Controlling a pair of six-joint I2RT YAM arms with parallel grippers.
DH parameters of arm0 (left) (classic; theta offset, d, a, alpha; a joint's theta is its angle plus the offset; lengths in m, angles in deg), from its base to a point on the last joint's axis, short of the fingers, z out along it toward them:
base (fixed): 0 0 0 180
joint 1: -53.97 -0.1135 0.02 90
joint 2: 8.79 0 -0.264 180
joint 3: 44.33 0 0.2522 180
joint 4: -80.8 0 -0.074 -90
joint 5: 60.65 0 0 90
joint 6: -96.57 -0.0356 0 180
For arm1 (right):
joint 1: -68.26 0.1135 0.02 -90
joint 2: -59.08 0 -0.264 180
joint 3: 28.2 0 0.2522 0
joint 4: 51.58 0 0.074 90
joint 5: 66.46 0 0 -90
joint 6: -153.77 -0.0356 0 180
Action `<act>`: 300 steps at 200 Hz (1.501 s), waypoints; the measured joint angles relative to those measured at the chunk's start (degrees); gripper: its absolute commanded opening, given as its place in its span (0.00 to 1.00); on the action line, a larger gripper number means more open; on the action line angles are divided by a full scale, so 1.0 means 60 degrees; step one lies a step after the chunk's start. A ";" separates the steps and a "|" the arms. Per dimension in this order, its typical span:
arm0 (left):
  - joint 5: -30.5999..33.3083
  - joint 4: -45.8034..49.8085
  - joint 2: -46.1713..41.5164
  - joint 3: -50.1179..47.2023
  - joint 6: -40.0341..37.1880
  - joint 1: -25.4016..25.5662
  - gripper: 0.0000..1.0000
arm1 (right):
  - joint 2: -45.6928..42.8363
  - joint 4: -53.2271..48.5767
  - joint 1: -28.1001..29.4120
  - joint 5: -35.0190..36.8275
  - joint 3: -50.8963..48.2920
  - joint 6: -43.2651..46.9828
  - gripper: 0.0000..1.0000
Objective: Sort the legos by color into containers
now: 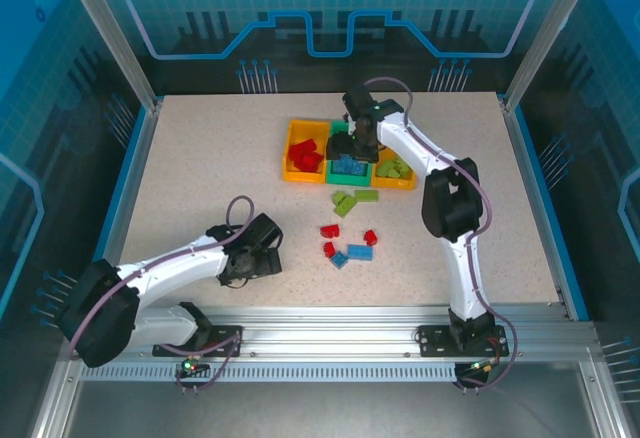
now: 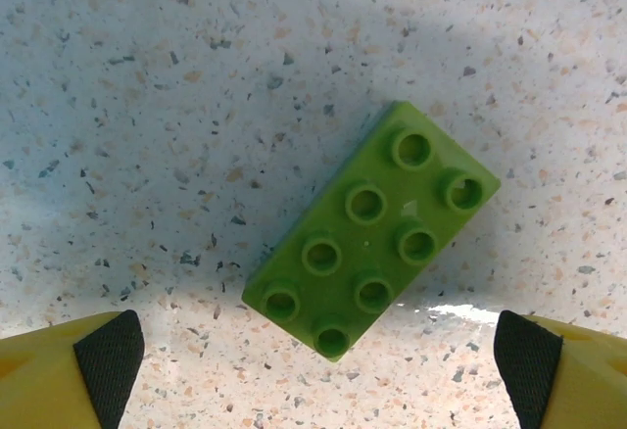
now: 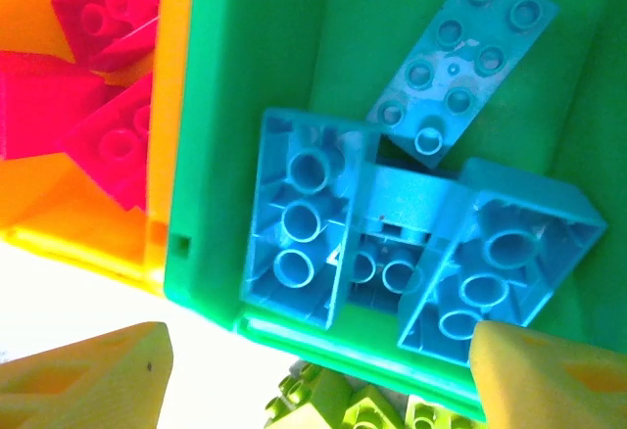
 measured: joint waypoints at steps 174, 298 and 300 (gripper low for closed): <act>0.0164 -0.0550 0.1504 0.0474 -0.1559 0.0076 0.76 | -0.4382 0.0943 -0.2284 -0.0335 -0.4623 0.0047 0.85; -0.0160 -0.0739 0.2055 0.0940 -0.2084 0.0087 0.32 | -0.5839 0.1235 -0.3446 -0.0641 -0.6550 0.0339 0.85; -0.0160 -0.0710 0.2076 0.0969 -0.2084 0.0087 0.32 | -0.5850 0.1231 -0.3453 -0.0648 -0.6575 0.0342 0.85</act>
